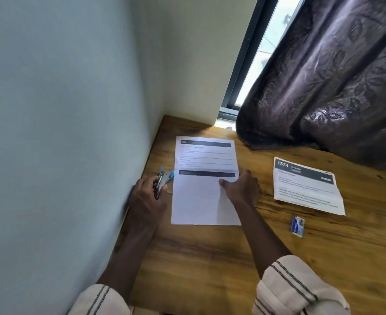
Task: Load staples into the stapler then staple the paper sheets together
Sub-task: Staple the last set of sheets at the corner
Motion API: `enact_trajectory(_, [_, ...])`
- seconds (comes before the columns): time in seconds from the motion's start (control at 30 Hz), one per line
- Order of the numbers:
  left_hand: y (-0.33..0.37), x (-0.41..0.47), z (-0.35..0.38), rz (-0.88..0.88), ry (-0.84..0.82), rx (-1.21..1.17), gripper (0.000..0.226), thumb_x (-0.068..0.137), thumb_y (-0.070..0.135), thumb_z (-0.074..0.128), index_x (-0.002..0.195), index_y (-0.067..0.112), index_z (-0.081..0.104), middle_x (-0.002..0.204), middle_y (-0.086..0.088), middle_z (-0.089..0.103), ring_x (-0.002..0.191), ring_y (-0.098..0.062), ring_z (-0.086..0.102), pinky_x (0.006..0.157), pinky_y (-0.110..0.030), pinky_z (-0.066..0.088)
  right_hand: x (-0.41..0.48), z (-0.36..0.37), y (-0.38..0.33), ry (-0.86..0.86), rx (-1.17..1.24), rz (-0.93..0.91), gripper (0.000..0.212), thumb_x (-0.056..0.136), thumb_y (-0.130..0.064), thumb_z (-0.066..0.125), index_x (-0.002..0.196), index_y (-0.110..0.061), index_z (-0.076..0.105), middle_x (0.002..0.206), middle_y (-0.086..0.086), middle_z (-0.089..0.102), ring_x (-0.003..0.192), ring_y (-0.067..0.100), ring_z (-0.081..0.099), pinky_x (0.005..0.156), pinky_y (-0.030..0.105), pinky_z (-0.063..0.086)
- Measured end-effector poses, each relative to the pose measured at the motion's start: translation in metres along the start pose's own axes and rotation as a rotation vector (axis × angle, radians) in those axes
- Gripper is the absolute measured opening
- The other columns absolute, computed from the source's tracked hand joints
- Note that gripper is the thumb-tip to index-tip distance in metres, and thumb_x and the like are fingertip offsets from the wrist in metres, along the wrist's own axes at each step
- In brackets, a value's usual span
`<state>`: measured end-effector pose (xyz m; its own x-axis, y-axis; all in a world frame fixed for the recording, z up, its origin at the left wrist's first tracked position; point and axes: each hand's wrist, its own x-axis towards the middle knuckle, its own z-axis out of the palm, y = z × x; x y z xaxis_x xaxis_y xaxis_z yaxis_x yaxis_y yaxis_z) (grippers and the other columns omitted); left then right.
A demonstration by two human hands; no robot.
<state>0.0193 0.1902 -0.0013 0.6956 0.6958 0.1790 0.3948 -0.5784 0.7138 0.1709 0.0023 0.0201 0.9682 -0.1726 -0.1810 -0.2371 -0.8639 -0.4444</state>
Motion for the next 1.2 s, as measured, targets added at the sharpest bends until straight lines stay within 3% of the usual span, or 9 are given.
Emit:
enact_trajectory(0.17, [0.001, -0.002, 0.006, 0.023, -0.022, 0.07, 0.026, 0.087, 0.025, 0.073, 0.111, 0.014, 0.071, 0.1, -0.011, 0.069, 0.085, -0.035, 0.065, 0.076, -0.041, 0.052, -0.004, -0.012, 0.035, -0.025, 0.204, 0.054, 0.036, 0.072, -0.041, 0.089, 0.09, -0.026, 0.062, 0.105, 0.001, 0.073, 0.096, 0.025, 0.069, 0.085, 0.047, 0.06])
enact_trajectory(0.27, [0.007, 0.002, 0.007, -0.014, -0.037, 0.102, 0.033, 0.086, 0.035, 0.065, 0.112, 0.015, 0.069, 0.101, -0.014, 0.068, 0.089, -0.038, 0.064, 0.079, -0.044, 0.053, -0.008, -0.018, 0.048, -0.045, 0.327, 0.036, 0.017, 0.081, -0.023, 0.084, 0.091, -0.019, 0.071, 0.093, 0.001, 0.073, 0.088, 0.023, 0.071, 0.077, 0.039, 0.061])
enact_trajectory(0.4, [0.032, 0.007, 0.01, -0.033, 0.028, 0.25, 0.041, 0.083, 0.035, 0.074, 0.12, 0.018, 0.067, 0.115, -0.014, 0.064, 0.104, -0.039, 0.06, 0.089, -0.05, 0.049, -0.009, -0.023, 0.054, -0.063, 0.458, 0.01, 0.009, 0.086, -0.023, 0.08, 0.088, -0.02, 0.072, 0.087, -0.004, 0.072, 0.086, 0.02, 0.07, 0.074, 0.034, 0.059])
enact_trajectory(0.57, [0.072, 0.036, 0.02, 0.063, -0.069, 0.041, 0.05, 0.085, 0.03, 0.078, 0.129, 0.011, 0.064, 0.128, -0.016, 0.064, 0.113, -0.038, 0.063, 0.092, -0.046, 0.051, -0.01, -0.041, 0.063, -0.151, 0.682, -0.048, 0.012, 0.085, -0.024, 0.083, 0.089, -0.02, 0.072, 0.092, -0.005, 0.075, 0.09, 0.016, 0.071, 0.085, 0.046, 0.063])
enact_trajectory(0.7, [0.101, 0.071, 0.033, -0.319, -0.328, -0.317, 0.077, 0.085, 0.053, 0.076, 0.145, 0.015, 0.047, 0.13, -0.011, 0.06, 0.082, -0.032, 0.071, 0.074, -0.043, 0.062, -0.004, -0.077, 0.066, -0.139, 0.765, -0.147, 0.011, 0.082, -0.021, 0.085, 0.087, -0.019, 0.075, 0.087, -0.006, 0.078, 0.086, 0.012, 0.073, 0.082, 0.038, 0.062])
enact_trajectory(0.77, [0.113, 0.084, 0.037, -0.509, -0.515, -0.566, 0.056, 0.089, 0.043, 0.077, 0.131, 0.012, 0.056, 0.116, -0.014, 0.06, 0.07, -0.026, 0.064, 0.059, -0.035, 0.058, 0.002, -0.095, 0.067, -0.136, 0.808, -0.212, 0.01, 0.083, -0.018, 0.084, 0.085, -0.019, 0.075, 0.085, -0.006, 0.078, 0.083, 0.011, 0.073, 0.08, 0.036, 0.062])
enact_trajectory(0.83, [0.131, 0.091, 0.033, -0.612, -0.7, -0.762, 0.031, 0.091, 0.032, 0.078, 0.108, 0.01, 0.066, 0.101, -0.015, 0.062, 0.07, -0.024, 0.063, 0.066, -0.037, 0.059, 0.01, -0.11, 0.068, -0.115, 0.838, -0.248, 0.009, 0.085, -0.015, 0.082, 0.085, -0.018, 0.074, 0.085, -0.008, 0.078, 0.081, 0.008, 0.072, 0.077, 0.035, 0.061])
enact_trajectory(1.1, [0.162, 0.083, 0.009, -0.175, -0.628, -0.868, 0.049, 0.079, 0.035, 0.087, 0.115, 0.007, 0.072, 0.108, -0.01, 0.078, 0.094, -0.023, 0.076, 0.09, -0.036, 0.061, 0.023, -0.142, 0.072, -0.024, 0.795, -0.411, 0.038, 0.088, -0.028, 0.08, 0.115, -0.049, 0.064, 0.117, -0.028, 0.068, 0.108, -0.003, 0.064, 0.085, 0.018, 0.056])
enact_trajectory(1.2, [0.147, 0.057, 0.001, -0.05, -0.59, -0.758, 0.036, 0.088, 0.025, 0.08, 0.117, 0.006, 0.072, 0.113, -0.01, 0.079, 0.103, -0.025, 0.077, 0.087, -0.037, 0.063, 0.012, -0.132, 0.079, -0.162, 0.884, -0.336, 0.031, 0.086, -0.03, 0.082, 0.115, -0.036, 0.072, 0.113, -0.021, 0.074, 0.105, 0.0, 0.069, 0.083, 0.016, 0.057])
